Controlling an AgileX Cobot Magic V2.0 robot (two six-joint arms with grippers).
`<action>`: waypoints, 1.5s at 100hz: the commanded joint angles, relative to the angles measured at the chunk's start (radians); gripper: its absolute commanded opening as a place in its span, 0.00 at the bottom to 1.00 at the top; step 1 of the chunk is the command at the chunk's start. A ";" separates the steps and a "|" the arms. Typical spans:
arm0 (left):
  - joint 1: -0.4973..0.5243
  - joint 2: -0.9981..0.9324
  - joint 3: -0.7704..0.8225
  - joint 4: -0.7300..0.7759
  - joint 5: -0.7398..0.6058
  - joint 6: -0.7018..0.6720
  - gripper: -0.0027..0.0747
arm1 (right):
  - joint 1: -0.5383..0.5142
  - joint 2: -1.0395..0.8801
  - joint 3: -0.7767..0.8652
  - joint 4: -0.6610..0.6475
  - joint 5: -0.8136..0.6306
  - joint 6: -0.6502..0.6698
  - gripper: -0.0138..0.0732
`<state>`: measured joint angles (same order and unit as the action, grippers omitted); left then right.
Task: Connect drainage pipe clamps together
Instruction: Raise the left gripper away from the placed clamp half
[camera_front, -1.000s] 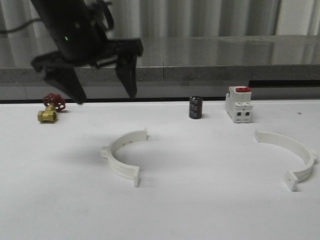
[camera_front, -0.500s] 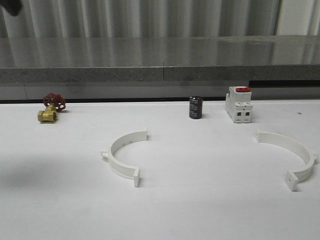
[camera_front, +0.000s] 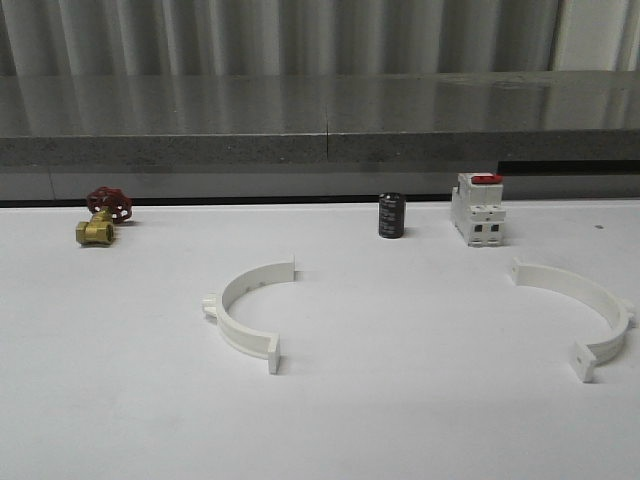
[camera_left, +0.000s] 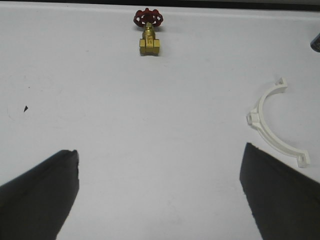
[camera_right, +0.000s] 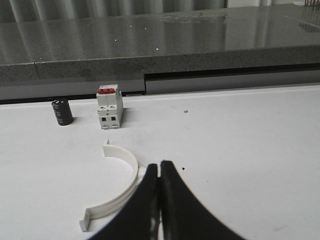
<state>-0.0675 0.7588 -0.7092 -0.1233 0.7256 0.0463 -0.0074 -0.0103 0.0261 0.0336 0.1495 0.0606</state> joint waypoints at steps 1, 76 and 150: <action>0.001 -0.099 0.039 -0.018 -0.060 0.004 0.86 | -0.003 -0.019 -0.016 -0.009 -0.083 -0.014 0.08; 0.001 -0.368 0.126 -0.018 -0.019 0.004 0.01 | -0.003 -0.014 -0.089 -0.009 -0.043 -0.014 0.08; 0.001 -0.368 0.126 -0.018 -0.019 0.004 0.01 | -0.003 0.761 -0.809 -0.007 0.630 -0.014 0.08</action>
<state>-0.0675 0.3848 -0.5563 -0.1248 0.7707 0.0519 -0.0074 0.6678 -0.7038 0.0336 0.7908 0.0606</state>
